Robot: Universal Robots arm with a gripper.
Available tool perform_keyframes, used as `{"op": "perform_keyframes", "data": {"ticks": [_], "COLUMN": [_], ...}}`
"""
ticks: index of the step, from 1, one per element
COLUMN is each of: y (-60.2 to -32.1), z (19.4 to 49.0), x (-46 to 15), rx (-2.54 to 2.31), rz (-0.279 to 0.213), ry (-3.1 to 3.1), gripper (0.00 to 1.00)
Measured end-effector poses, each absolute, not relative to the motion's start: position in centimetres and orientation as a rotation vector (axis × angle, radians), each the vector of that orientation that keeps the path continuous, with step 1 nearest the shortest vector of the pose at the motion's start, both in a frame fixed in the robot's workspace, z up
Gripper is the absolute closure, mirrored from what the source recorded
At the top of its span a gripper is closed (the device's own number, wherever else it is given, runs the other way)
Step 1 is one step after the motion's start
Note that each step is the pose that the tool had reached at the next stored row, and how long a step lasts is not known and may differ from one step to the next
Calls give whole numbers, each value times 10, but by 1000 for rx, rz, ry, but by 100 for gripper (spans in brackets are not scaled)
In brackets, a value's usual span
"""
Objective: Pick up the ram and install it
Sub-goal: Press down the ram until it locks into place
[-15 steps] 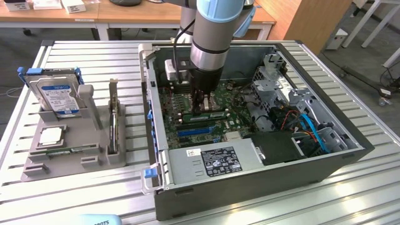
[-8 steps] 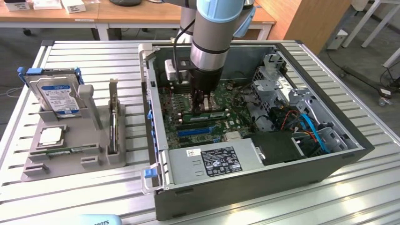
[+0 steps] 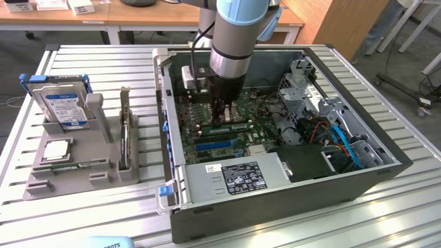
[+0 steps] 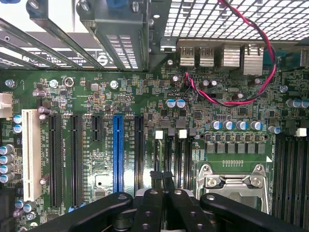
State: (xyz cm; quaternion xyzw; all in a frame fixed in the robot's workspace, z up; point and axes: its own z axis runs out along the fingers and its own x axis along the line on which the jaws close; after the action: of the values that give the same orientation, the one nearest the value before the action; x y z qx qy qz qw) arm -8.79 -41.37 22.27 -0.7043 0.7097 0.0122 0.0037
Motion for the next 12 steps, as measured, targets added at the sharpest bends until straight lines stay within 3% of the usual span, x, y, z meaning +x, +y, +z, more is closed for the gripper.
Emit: {"op": "perform_keyframes", "data": {"ticks": [12], "y": [-414], "z": [222], "x": [-88], "rx": [-2207], "rz": [38], "ry": [2224], "gripper": [90]}}
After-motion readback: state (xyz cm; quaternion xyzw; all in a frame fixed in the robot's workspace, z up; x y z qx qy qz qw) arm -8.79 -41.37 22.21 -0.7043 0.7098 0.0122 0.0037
